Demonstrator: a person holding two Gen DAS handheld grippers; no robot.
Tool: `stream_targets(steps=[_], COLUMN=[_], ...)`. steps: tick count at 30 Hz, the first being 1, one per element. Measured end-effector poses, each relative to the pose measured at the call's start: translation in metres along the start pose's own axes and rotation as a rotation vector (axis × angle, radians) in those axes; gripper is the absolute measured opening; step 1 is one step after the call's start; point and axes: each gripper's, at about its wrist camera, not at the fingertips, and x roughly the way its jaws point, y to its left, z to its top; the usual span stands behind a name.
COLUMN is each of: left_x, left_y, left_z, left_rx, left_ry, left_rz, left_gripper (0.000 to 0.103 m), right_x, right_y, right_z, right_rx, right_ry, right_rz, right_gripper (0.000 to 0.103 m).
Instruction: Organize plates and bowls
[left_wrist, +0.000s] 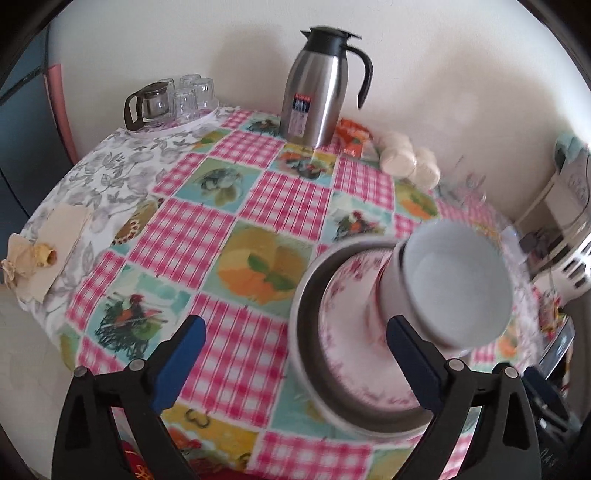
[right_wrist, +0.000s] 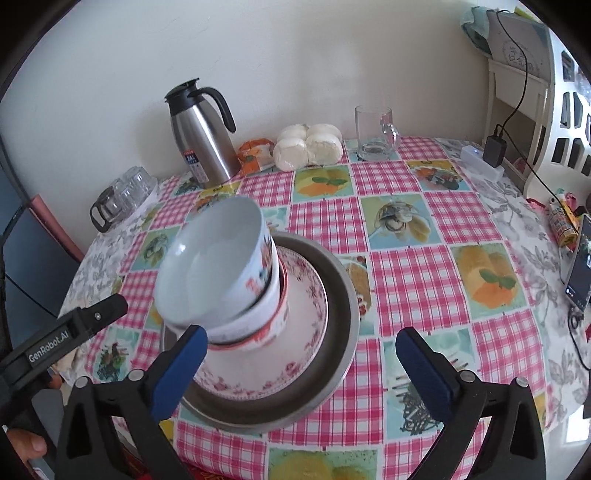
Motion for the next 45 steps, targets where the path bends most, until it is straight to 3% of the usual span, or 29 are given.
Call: stream_targets(steps=[12,32,45], left_x=[0.008,0.013,0.012], left_y=[0.004,0.009,0.015], left_z=[-0.042,-0.07,-0.077], left_rx=[0.074,0.108,0.093], left_ry=[0.065,0.108,0.121], left_rz=[0.057,0.184,0.181], left_gripper=[0.098,0.098,0.098], right_x=[0.011,0.014,0.014], right_y=[-0.007,-0.011,-0.012], right_z=[-0.037,-0.061,-0.068], right_rx=[-0.011,-0.006,-0.006], right_ry=[0.059,0.087,0.098], right_rz=[-0.064,-0.096,-0.105], right_gripper=[0.103,0.103,0.103])
